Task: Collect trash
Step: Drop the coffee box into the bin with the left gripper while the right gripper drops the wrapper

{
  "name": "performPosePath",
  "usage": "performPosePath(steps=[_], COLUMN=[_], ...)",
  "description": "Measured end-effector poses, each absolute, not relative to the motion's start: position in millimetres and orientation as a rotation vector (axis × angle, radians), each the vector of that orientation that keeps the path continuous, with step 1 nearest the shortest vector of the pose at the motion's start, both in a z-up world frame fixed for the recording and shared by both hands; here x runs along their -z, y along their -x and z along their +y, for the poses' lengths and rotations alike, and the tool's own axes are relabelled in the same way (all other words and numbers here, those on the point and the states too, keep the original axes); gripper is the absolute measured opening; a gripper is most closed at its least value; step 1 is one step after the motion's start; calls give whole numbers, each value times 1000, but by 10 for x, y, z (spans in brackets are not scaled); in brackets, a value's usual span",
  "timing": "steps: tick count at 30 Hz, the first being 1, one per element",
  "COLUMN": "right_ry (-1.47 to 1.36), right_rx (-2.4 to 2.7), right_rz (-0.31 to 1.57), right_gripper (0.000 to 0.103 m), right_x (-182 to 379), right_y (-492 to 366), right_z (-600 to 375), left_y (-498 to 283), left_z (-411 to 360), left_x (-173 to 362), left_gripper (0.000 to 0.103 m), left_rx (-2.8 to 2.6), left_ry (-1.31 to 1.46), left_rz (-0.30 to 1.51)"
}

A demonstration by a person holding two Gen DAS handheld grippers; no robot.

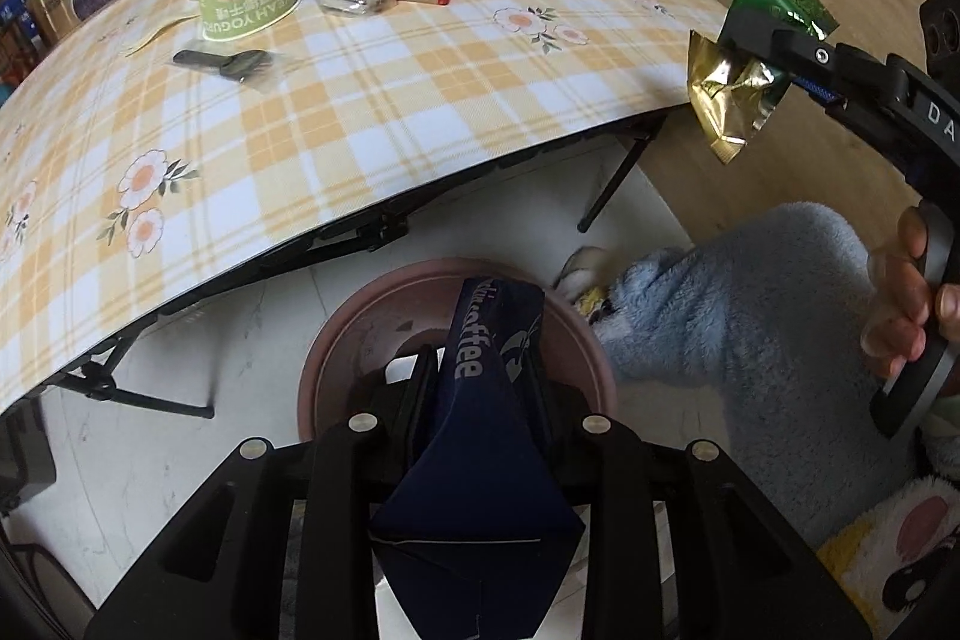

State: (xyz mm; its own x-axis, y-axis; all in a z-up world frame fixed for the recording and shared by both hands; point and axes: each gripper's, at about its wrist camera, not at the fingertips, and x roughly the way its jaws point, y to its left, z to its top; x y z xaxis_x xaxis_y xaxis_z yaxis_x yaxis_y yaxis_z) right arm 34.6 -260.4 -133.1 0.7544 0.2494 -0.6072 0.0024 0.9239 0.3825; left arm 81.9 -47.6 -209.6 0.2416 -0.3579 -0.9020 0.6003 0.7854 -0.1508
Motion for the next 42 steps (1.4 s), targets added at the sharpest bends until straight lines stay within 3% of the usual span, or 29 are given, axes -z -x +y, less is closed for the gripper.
performPosePath(steps=[4, 6, 9, 14, 25, 33, 42], right_ry=[-371, -368, -363, -359, -290, -183, -97], right_rx=[-136, -136, -139, -148, -194, -228, -236], right_rz=[719, 725, 730, 749, 863, 962, 1037], right_gripper=[28, 28, 28, 28, 28, 28, 30], right_x=[1359, 1371, 1380, 1423, 1660, 1800, 1939], right_y=[-357, -362, -367, -373, -392, -372, -361], right_z=[-2583, -2572, -2553, -2504, -2188, -1811, -1542], left_y=[-842, -867, -885, -888, -551, -435, -433], left_z=[-491, -469, -383, -59, 463, 682, 686], left_x=[2042, 1983, 1813, 1493, 1329, 1748, 1810], left_gripper=[42, 58, 74, 90, 97, 97, 97], left_rx=[653, 643, 608, 526, 336, 292, 322], left_ry=[-241, -233, -200, -48, -2, 94, 98], left_rz=[1111, 1092, 1026, 895, 677, 728, 731])
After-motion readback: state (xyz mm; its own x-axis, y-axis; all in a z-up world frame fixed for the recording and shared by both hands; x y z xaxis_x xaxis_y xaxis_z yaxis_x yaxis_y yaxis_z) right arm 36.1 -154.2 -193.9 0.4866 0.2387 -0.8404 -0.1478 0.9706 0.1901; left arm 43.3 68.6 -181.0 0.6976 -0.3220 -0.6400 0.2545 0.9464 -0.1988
